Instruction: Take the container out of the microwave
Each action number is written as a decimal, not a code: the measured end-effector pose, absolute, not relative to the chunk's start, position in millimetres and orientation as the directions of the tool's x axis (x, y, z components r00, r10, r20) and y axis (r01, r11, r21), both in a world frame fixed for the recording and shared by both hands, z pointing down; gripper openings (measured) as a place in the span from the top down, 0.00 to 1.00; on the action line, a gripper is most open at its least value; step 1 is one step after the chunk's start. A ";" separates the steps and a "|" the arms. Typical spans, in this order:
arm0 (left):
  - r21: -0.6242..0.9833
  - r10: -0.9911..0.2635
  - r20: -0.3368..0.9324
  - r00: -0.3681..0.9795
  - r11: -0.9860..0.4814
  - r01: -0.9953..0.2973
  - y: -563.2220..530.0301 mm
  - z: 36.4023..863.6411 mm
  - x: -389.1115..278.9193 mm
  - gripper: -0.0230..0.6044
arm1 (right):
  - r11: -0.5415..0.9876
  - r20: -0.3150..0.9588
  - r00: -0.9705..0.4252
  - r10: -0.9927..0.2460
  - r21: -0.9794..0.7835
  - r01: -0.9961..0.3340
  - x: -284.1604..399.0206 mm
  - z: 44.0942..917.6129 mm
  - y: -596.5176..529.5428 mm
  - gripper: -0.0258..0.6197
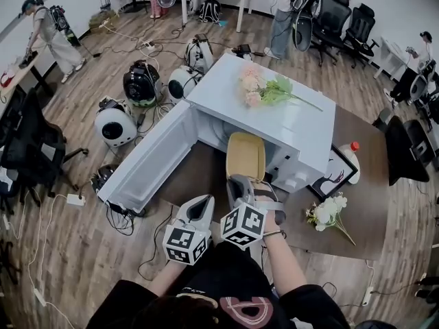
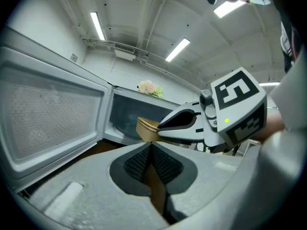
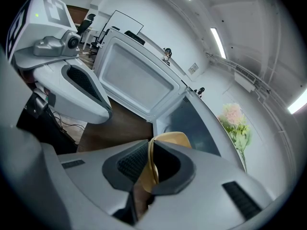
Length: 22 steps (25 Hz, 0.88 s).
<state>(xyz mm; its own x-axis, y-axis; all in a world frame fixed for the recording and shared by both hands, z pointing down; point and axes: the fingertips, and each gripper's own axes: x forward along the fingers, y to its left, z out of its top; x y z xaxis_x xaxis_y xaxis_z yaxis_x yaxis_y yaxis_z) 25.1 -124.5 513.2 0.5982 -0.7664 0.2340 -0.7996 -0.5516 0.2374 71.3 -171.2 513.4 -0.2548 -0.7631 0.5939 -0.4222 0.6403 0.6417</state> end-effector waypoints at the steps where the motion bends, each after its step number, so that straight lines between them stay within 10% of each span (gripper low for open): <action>1: 0.237 -0.767 0.234 0.598 -0.551 -0.800 -122.4 513.1 25.4 0.95 | 0.640 0.593 -0.256 -0.764 0.642 -0.423 71.8 512.7 -168.9 0.90; 22: 0.224 -0.797 0.203 0.570 -0.529 -0.819 -94.2 507.9 29.1 0.95 | 0.633 0.579 -0.265 -0.771 0.648 -0.424 77.6 501.8 -129.3 0.90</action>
<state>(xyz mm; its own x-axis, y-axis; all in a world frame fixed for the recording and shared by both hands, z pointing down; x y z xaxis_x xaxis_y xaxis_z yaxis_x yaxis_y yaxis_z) 29.1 -94.2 507.9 0.5697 -0.7965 0.2026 -0.8188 -0.5287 0.2237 77.6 -129.3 501.8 -0.2651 -0.7710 0.5791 -0.4238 0.6326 0.6482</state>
